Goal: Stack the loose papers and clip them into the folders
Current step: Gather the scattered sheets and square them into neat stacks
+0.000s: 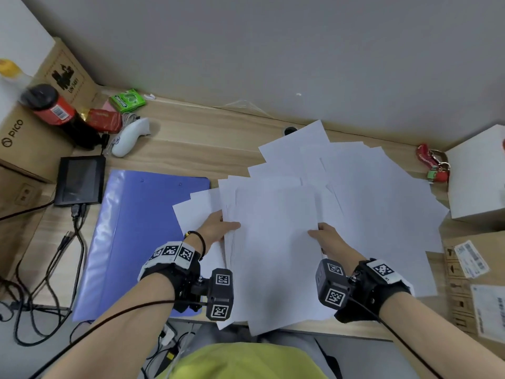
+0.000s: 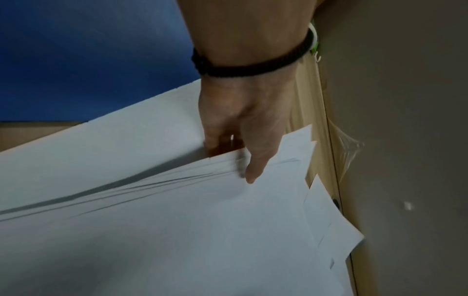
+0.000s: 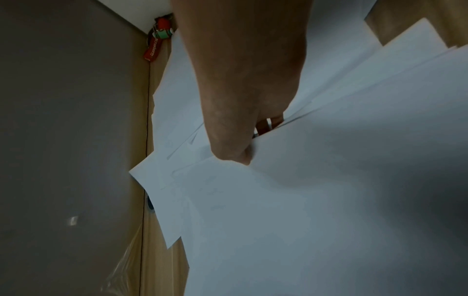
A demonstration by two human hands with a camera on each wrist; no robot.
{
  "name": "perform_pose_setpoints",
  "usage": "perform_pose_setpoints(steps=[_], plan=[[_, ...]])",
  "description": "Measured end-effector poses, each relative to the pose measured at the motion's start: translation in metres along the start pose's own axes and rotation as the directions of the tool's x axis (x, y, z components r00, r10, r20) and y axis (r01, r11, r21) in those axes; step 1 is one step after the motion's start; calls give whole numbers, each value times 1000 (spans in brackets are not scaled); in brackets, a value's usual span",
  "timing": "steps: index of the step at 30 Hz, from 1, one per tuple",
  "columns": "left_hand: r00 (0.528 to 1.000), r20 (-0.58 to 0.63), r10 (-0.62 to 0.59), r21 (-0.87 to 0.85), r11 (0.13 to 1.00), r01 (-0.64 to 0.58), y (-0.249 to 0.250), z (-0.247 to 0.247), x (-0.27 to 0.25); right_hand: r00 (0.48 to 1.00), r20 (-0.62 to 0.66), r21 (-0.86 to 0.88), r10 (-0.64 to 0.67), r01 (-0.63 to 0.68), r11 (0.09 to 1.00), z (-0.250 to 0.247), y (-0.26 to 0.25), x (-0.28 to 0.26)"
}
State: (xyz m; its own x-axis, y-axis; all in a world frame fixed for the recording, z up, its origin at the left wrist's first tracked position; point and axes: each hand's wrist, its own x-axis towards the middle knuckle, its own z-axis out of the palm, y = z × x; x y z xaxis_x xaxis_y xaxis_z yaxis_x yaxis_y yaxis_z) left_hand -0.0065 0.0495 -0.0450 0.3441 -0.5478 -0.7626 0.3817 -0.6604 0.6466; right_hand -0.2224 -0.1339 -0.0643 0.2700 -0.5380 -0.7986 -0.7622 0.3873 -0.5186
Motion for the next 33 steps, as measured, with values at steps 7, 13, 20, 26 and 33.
perform_pose_setpoints(steps=[7, 13, 20, 26, 33], plan=[[975, 40, 218, 106, 969, -221, 29, 14, -14, 999, -40, 88, 3, 0, 996, -4, -5, -11], [894, 29, 447, -14, 895, -446, 100, -6, -42, 949, -17, 335, -316, 303, 892, -29, -72, -60], [688, -95, 719, -183, 667, -722, 168, 2, -102, 715, -84, 425, -694, 655, 624, -54, -144, -149], [807, -45, 589, 35, 808, -588, 107, 2, -77, 808, -42, 286, -588, 573, 768, -28, -80, -117], [794, -154, 588, -120, 787, -606, 95, 1, -78, 807, -63, 288, -587, 578, 764, -27, -72, -120]])
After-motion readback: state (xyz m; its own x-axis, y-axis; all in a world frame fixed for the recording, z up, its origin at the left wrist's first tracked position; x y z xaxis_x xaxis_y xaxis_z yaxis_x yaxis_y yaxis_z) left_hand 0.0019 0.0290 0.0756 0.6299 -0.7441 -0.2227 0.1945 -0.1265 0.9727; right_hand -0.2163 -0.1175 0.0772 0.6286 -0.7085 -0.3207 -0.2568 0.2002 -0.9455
